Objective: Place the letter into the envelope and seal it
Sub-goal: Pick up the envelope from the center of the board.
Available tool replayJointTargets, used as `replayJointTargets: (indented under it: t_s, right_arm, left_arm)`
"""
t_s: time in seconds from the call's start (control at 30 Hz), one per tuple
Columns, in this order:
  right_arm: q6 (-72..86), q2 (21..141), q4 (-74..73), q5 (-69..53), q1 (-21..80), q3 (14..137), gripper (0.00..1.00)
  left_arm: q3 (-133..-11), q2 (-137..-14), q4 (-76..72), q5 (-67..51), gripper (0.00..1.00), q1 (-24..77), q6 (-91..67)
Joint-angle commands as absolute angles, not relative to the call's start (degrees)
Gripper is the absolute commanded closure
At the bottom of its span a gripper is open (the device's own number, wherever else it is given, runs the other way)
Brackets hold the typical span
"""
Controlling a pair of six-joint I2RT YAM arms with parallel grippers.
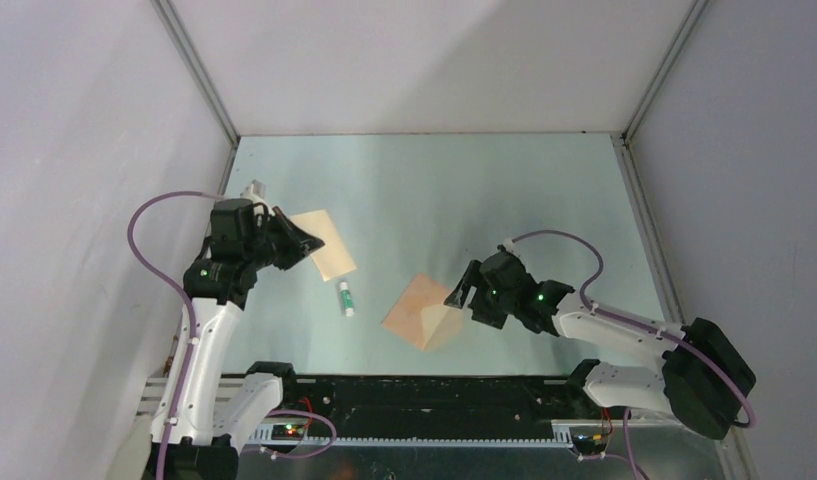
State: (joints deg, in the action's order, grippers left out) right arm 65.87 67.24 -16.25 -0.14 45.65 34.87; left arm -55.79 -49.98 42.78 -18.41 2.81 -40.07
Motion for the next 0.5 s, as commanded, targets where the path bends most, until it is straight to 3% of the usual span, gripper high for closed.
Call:
replayJointTargets:
  t_s: [0.0,0.17,0.47]
  right_arm:
    - [75.4,68.7,-10.6,5.4,48.3,32.1,0.20]
    - [78.0,71.0,-7.9,4.4,49.0,30.5,0.24]
    - [82.5,78.8,-0.7,1.1,51.8,30.2,0.40]
  left_arm:
    - [-54.7,-49.1,41.0,-19.2,1.00,2.6,-40.4]
    - [-54.3,-48.7,41.3,-19.3,1.00,2.7,-40.4]
    - [-53.6,-48.0,40.5,-18.6,1.00,2.7,-41.6]
